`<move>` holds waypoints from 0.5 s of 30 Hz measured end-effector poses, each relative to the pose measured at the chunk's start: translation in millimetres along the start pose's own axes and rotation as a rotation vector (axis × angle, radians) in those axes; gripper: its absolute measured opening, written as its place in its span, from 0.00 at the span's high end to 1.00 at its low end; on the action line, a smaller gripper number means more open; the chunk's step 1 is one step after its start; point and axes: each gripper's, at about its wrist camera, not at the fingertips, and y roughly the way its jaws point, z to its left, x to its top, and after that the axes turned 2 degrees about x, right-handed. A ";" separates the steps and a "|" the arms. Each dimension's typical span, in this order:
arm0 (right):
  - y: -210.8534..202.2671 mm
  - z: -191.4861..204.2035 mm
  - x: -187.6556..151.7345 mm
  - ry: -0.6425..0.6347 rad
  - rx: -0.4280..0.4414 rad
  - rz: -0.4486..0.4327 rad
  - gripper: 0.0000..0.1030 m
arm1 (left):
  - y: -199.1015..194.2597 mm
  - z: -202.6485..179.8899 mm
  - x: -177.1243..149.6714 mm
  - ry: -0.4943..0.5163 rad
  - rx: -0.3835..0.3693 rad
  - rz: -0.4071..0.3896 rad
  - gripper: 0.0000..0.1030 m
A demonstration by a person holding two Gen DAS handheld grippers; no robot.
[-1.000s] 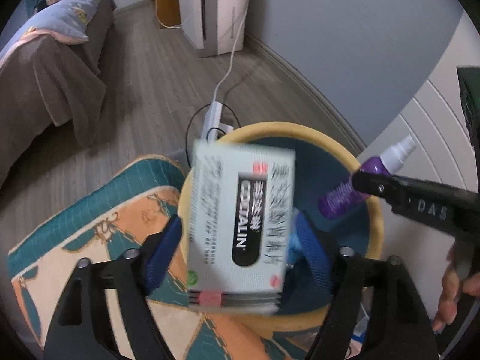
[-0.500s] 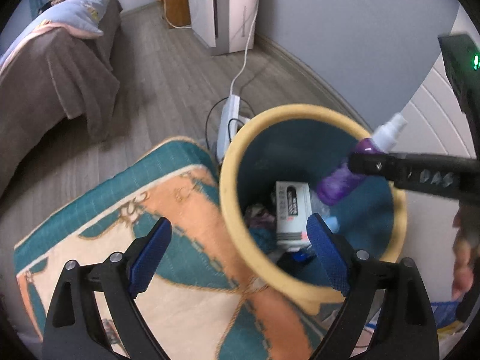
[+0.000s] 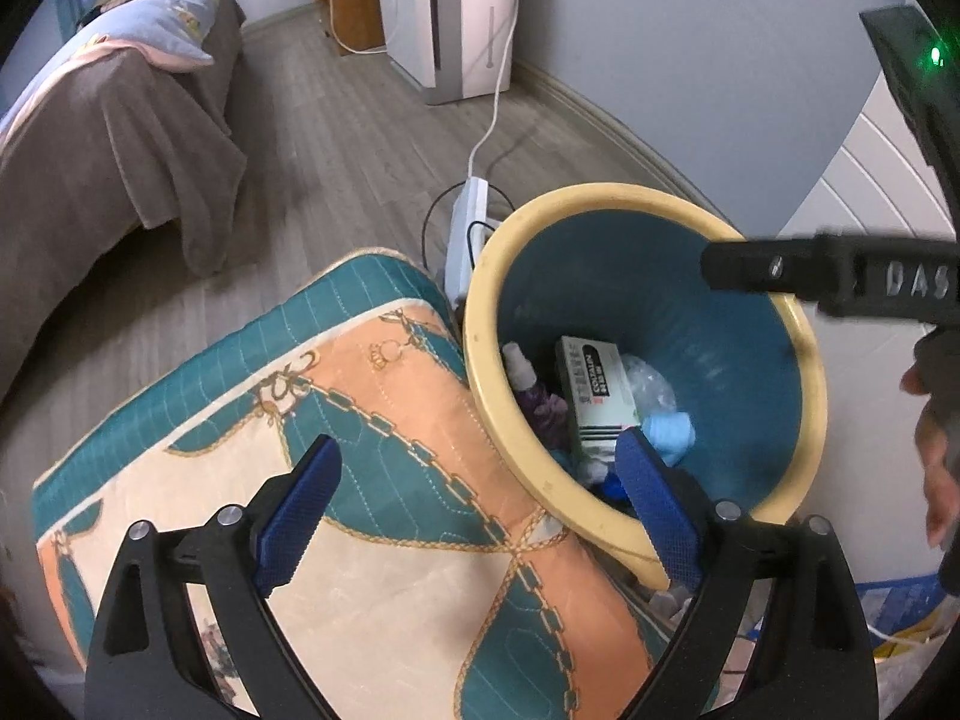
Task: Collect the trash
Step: 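Move both open tools back over the cushion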
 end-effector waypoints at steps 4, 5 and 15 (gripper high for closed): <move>-8.1 8.4 1.3 -0.015 -0.017 0.001 0.05 | -11.2 -0.3 -8.6 0.013 0.032 -0.010 0.10; -11.3 11.3 0.8 -0.026 -0.022 -0.003 0.05 | -15.4 0.9 -11.3 0.011 0.033 -0.011 0.10; -60.1 71.5 -20.8 -0.132 -0.009 -0.071 0.05 | -101.9 58.2 -65.8 -0.054 0.128 -0.073 0.08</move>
